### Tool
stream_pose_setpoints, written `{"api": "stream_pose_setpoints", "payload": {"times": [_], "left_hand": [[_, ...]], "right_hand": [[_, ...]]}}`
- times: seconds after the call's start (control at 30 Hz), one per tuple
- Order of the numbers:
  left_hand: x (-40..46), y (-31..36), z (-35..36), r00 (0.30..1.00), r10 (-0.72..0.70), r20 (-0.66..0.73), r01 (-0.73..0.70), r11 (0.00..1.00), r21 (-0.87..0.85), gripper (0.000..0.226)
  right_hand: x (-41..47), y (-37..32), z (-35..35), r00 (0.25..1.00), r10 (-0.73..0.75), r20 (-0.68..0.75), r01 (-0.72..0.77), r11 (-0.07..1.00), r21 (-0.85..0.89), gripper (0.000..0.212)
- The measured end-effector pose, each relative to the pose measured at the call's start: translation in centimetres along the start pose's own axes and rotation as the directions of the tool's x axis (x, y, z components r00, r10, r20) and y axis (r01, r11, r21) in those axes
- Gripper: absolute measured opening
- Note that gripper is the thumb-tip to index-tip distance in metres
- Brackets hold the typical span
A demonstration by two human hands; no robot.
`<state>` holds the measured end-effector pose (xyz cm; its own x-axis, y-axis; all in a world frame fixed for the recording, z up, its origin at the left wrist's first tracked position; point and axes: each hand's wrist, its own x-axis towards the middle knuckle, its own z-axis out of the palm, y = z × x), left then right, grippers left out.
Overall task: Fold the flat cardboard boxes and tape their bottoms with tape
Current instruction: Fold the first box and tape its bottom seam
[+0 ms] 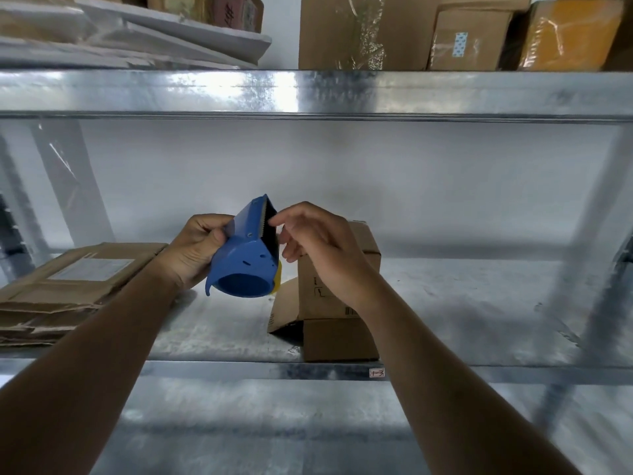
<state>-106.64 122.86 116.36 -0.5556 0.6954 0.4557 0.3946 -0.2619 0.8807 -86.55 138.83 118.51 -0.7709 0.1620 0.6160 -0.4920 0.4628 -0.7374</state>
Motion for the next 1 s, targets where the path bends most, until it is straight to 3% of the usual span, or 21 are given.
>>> {"api": "stream_pose_setpoints", "payload": {"times": [0.1, 0.17, 0.2, 0.27, 0.33, 0.4, 0.53, 0.73, 1.0], "left_hand": [[-0.6, 0.5, -0.1, 0.999, 0.021, 0.028, -0.021, 1.000, -0.006, 0.071], [-0.8, 0.6, -0.3, 0.998, 0.046, 0.040, -0.045, 0.999, -0.019, 0.075], [-0.9, 0.9, -0.2, 0.996, 0.075, 0.058, -0.075, 0.997, -0.005, 0.067], [-1.2, 1.4, -0.3, 0.986, 0.127, 0.107, -0.129, 0.992, 0.007, 0.022], [-1.2, 1.5, -0.8, 0.987, 0.105, 0.118, -0.111, 0.993, 0.044, 0.049], [-1.1, 2.2, -0.7, 0.992, 0.107, 0.061, -0.111, 0.992, 0.061, 0.058], [-0.9, 4.2, 1.1, 0.990, 0.140, 0.015, -0.141, 0.975, 0.174, 0.021], [-0.1, 6.0, 2.3, 0.977, 0.195, 0.080, -0.210, 0.930, 0.301, 0.030], [1.2, 5.6, 1.3, 0.985, 0.149, 0.090, -0.173, 0.895, 0.411, 0.036]], "right_hand": [[0.2, -0.3, 0.2, 0.998, 0.040, -0.055, -0.037, 0.998, 0.054, 0.035], [0.4, -0.1, 0.1, 0.995, 0.059, -0.081, -0.056, 0.998, 0.042, 0.024], [0.4, 0.0, -0.2, 0.994, 0.070, -0.087, -0.069, 0.997, 0.023, 0.015], [0.4, -0.1, -0.6, 0.989, 0.111, -0.094, -0.112, 0.994, -0.007, 0.010], [0.3, -0.1, -0.9, 0.984, 0.151, -0.096, -0.152, 0.988, -0.006, 0.017], [0.2, 0.2, -1.1, 0.979, 0.164, -0.119, -0.169, 0.985, -0.030, 0.018], [0.1, 1.1, -1.7, 0.966, 0.130, -0.224, -0.181, 0.958, -0.222, 0.019], [-0.3, 1.6, -2.7, 0.931, -0.024, -0.365, -0.170, 0.856, -0.488, 0.012], [-1.8, 2.8, -6.3, 0.847, -0.044, -0.530, -0.285, 0.804, -0.522, 0.027]]}}
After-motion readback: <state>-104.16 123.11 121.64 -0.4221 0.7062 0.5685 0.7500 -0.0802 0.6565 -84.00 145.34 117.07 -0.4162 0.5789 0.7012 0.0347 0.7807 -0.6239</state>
